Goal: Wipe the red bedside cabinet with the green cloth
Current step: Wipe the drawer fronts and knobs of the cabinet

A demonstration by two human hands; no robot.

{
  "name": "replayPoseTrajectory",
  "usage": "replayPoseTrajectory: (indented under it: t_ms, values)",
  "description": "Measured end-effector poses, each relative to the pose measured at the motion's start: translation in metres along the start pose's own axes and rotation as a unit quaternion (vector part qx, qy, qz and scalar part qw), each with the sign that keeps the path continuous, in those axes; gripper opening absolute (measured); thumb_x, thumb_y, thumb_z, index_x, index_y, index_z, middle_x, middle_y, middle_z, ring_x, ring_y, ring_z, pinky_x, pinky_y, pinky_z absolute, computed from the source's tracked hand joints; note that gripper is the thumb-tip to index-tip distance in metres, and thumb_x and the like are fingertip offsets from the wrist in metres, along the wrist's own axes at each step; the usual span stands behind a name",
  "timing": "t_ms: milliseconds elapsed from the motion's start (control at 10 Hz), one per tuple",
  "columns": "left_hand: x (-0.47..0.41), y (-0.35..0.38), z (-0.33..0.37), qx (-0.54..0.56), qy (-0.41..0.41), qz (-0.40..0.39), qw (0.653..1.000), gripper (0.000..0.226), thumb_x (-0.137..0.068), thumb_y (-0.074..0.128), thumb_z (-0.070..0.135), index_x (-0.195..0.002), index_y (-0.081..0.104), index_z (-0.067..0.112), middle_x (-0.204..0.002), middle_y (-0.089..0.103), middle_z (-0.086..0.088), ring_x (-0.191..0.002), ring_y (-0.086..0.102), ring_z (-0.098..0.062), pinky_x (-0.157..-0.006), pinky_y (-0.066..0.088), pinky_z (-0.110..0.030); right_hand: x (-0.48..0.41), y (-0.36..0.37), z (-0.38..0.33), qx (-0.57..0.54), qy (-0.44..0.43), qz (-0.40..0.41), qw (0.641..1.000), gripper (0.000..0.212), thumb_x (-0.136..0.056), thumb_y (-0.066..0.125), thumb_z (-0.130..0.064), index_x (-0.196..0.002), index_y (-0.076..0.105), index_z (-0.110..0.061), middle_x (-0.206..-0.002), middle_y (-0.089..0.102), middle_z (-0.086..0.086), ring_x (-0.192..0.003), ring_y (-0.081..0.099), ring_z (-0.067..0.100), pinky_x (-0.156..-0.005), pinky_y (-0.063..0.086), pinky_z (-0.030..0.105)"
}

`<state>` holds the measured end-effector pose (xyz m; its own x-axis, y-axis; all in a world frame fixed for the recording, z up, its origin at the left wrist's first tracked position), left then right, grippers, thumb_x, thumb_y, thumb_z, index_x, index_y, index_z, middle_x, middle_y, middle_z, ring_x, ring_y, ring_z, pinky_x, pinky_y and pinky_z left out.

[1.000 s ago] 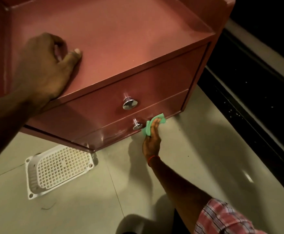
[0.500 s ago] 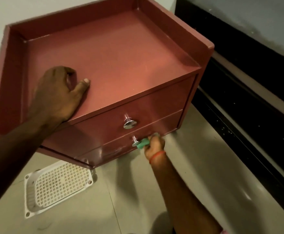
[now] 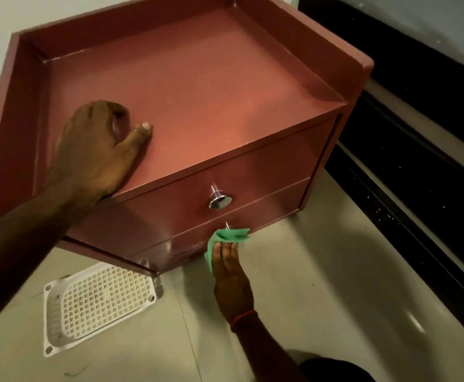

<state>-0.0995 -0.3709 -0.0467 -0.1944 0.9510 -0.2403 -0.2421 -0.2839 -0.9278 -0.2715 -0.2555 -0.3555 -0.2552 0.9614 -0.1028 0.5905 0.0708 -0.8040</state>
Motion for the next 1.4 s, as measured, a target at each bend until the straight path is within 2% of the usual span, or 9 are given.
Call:
replayPoseTrajectory:
  t_ms: [100, 300, 500, 900, 1000, 1100, 1200, 1300, 1400]
  values:
    - [0.0, -0.001, 0.001, 0.0, -0.004, -0.001, 1.0, 0.061, -0.1, 0.051, 0.06, -0.142, 0.054, 0.015, -0.142, 0.055, -0.015, -0.13, 0.051, -0.034, -0.11, 0.041, -0.051, 0.028, 0.033, 0.018, -0.012, -0.02, -0.033, 0.999, 0.066, -0.079, 0.034, 0.003, -0.143, 0.046, -0.011, -0.149, 0.046, 0.012, -0.125, 0.058, 0.031, -0.09, 0.057, 0.037]
    - [0.001, -0.002, 0.0, 0.003, -0.012, 0.004, 1.0, 0.061, -0.1, 0.051, 0.062, -0.141, 0.054, 0.017, -0.144, 0.054, -0.012, -0.132, 0.05, -0.033, -0.11, 0.04, -0.051, 0.037, -0.008, 0.07, -0.517, 0.383, 0.245, 0.725, 0.055, -0.095, 0.043, 0.013, -0.142, 0.047, -0.015, -0.131, 0.062, 0.008, -0.114, 0.064, 0.013, -0.098, 0.052, 0.028]
    - [0.0, -0.003, 0.0, 0.003, -0.014, 0.006, 1.0, 0.064, -0.098, 0.05, 0.064, -0.142, 0.054, 0.018, -0.144, 0.054, -0.01, -0.132, 0.051, -0.031, -0.11, 0.041, -0.05, -0.033, -0.032, -0.012, -0.11, 0.183, 0.155, 0.965, 0.069, -0.082, 0.04, 0.012, -0.149, 0.028, 0.005, -0.157, 0.027, 0.023, -0.148, 0.02, 0.038, -0.121, 0.02, 0.036]
    - [0.003, -0.006, 0.003, 0.004, -0.015, 0.007, 1.0, 0.065, -0.097, 0.051, 0.065, -0.14, 0.056, 0.016, -0.143, 0.057, -0.011, -0.13, 0.054, -0.032, -0.108, 0.043, -0.05, -0.003, 0.012, 0.025, 0.309, -0.177, -0.155, 0.922, 0.038, -0.088, 0.041, -0.011, -0.098, 0.077, -0.006, -0.098, 0.075, 0.019, -0.107, 0.066, 0.038, -0.121, 0.001, 0.056]
    - [0.002, -0.006, 0.002, 0.005, -0.018, 0.009, 1.0, 0.064, -0.097, 0.05, 0.065, -0.14, 0.056, 0.018, -0.142, 0.056, -0.009, -0.13, 0.053, -0.03, -0.108, 0.043, -0.049, 0.012, 0.005, 0.096, 0.13, -0.017, -0.217, 0.967, 0.049, -0.082, 0.03, -0.012, -0.094, 0.077, -0.009, -0.082, 0.076, 0.009, -0.08, 0.071, 0.031, -0.119, 0.011, 0.054]
    - [0.001, -0.003, -0.001, 0.006, -0.021, 0.008, 1.0, 0.064, -0.096, 0.05, 0.066, -0.139, 0.056, 0.02, -0.142, 0.056, -0.008, -0.129, 0.053, -0.029, -0.109, 0.043, -0.051, 0.025, -0.018, 0.137, -0.441, 0.301, -0.044, 0.844, 0.034, -0.098, 0.042, -0.008, -0.118, 0.068, -0.013, -0.118, 0.07, 0.01, -0.113, 0.063, 0.032, -0.107, 0.044, 0.045]
    - [0.002, -0.003, 0.0, 0.01, -0.023, 0.008, 1.0, 0.063, -0.096, 0.049, 0.067, -0.14, 0.054, 0.022, -0.143, 0.055, -0.006, -0.13, 0.052, -0.028, -0.111, 0.042, -0.052, 0.027, -0.03, 0.124, -0.661, 0.365, 0.135, 0.642, 0.049, -0.087, 0.068, -0.027, -0.129, 0.06, -0.003, -0.124, 0.063, 0.017, -0.113, 0.06, 0.036, -0.101, 0.048, 0.052]
    - [0.002, -0.004, 0.0, 0.004, -0.023, 0.012, 1.0, 0.062, -0.096, 0.05, 0.066, -0.14, 0.054, 0.022, -0.143, 0.055, -0.006, -0.13, 0.052, -0.027, -0.111, 0.041, -0.05, -0.006, -0.01, 0.079, -0.689, 0.358, 0.183, 0.603, 0.068, -0.08, 0.068, -0.016, -0.143, 0.045, -0.006, -0.138, 0.055, 0.012, -0.125, 0.054, 0.032, -0.109, 0.041, 0.048]
    - [0.001, -0.003, -0.002, 0.003, -0.026, 0.008, 1.0, 0.063, -0.096, 0.049, 0.066, -0.14, 0.054, 0.022, -0.143, 0.054, -0.005, -0.13, 0.051, -0.026, -0.11, 0.041, -0.049, -0.024, 0.025, 0.006, -0.591, 0.42, 0.171, 0.667, 0.046, -0.094, 0.046, -0.003, -0.14, 0.05, -0.01, -0.13, 0.062, 0.013, -0.119, 0.06, 0.034, -0.103, 0.048, 0.045]
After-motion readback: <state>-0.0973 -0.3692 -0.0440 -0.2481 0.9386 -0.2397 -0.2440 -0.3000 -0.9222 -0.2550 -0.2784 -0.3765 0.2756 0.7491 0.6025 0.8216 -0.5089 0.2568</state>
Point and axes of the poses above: each hand's wrist, its own x-axis away from the middle knuckle, its own y-axis out of the palm, z = x × y, the point moved 9 cm from there along -x, towards the middle knuckle
